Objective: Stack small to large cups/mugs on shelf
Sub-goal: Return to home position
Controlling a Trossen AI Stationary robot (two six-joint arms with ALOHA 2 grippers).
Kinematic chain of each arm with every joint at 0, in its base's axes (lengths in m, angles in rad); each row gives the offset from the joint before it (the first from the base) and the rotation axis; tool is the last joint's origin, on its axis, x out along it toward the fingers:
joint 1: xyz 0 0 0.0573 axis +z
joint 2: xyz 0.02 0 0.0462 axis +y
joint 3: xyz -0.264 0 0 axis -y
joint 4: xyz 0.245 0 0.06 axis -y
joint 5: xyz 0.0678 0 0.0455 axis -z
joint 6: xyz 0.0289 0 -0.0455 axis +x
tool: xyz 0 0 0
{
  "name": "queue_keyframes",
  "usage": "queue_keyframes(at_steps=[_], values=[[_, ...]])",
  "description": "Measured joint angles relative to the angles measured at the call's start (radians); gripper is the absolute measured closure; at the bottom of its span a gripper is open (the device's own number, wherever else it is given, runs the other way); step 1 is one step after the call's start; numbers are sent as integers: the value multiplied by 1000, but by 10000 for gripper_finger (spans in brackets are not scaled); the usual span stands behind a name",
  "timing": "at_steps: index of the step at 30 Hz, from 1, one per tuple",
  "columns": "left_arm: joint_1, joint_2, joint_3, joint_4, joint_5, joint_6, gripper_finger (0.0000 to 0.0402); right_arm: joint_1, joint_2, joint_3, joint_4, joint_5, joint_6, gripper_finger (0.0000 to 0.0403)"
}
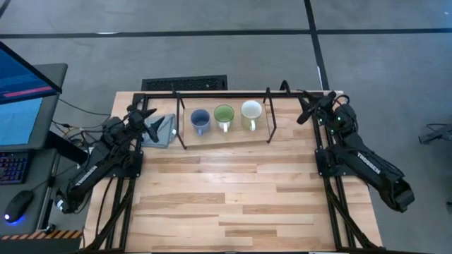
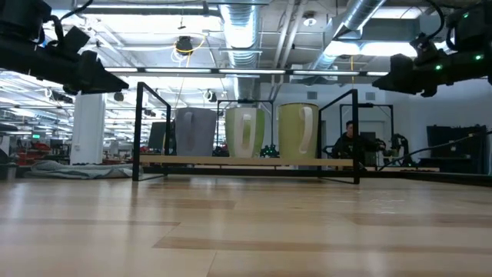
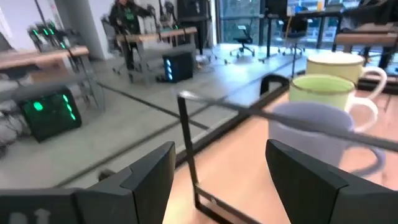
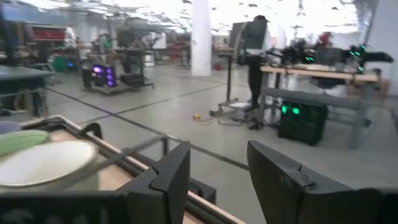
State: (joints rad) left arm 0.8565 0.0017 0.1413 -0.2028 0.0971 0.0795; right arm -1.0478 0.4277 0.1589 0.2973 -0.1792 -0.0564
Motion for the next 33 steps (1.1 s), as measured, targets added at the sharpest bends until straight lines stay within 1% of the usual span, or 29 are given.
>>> queue_keyframes(at_steps=[5,8,12,18,22,28,30,33], values=[[-18,0,0,-25,2,-9,159,56,-113,-10,-41,5,-15,221],[-30,0,0,-15,2,-13,159,77,-191,-71,-13,11,-8,221],[-43,0,0,-12,0,-14,159,93,-303,-147,0,54,3,221],[-58,0,0,-17,-1,-17,159,94,-423,-152,-135,54,10,221],[-68,0,0,-30,-1,-34,159,94,-425,-152,-196,54,12,221],[-80,1,0,-60,0,-42,159,94,-426,-152,-200,54,-1,221],[-89,2,-5,-9,1,-39,159,94,-426,-152,-200,54,-1,221],[-101,0,-75,191,20,-38,159,94,-426,-152,-200,54,-3,221]])
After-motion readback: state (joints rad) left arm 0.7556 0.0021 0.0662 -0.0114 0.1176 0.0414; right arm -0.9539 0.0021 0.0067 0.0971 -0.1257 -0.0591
